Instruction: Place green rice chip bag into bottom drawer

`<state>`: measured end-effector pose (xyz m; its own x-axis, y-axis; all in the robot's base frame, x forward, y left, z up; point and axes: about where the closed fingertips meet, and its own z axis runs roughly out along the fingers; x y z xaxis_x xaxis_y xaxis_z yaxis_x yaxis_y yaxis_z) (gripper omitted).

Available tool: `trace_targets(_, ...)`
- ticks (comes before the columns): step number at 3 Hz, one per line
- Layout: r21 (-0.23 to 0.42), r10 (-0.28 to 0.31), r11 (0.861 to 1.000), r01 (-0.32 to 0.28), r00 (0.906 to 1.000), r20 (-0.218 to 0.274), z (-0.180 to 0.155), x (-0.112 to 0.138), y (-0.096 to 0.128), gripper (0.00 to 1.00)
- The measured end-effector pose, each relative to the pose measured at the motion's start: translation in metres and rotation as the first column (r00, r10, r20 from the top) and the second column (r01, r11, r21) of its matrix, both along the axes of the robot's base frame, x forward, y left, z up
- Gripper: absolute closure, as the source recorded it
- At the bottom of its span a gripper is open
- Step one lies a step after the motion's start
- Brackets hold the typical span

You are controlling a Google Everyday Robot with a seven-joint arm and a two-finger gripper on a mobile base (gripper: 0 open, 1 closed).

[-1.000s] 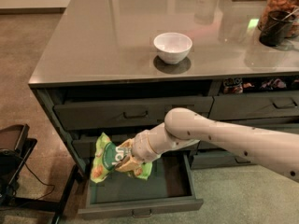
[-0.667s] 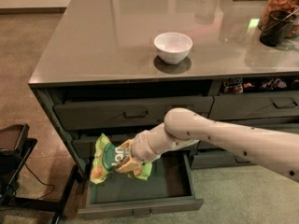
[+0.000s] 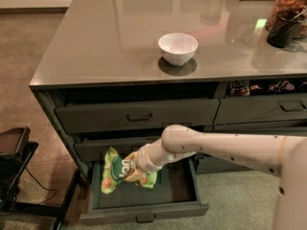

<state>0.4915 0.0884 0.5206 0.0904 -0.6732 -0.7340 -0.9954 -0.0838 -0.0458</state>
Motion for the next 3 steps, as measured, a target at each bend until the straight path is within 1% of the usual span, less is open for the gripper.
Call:
trace_targets(1,-0.050,-0.007,0.999,0.008,0.9998,0.019,-0.059,0.029,0.000,1.00)
trace_targets(2,-0.099,-0.015,0.995,0.015,0.9999,-0.004,-0.112,0.050,-0.003,1.00)
trace_targets(3,-0.108,-0.026,0.994,0.024,0.9995,-0.017,-0.126,0.053,-0.007,1.00)
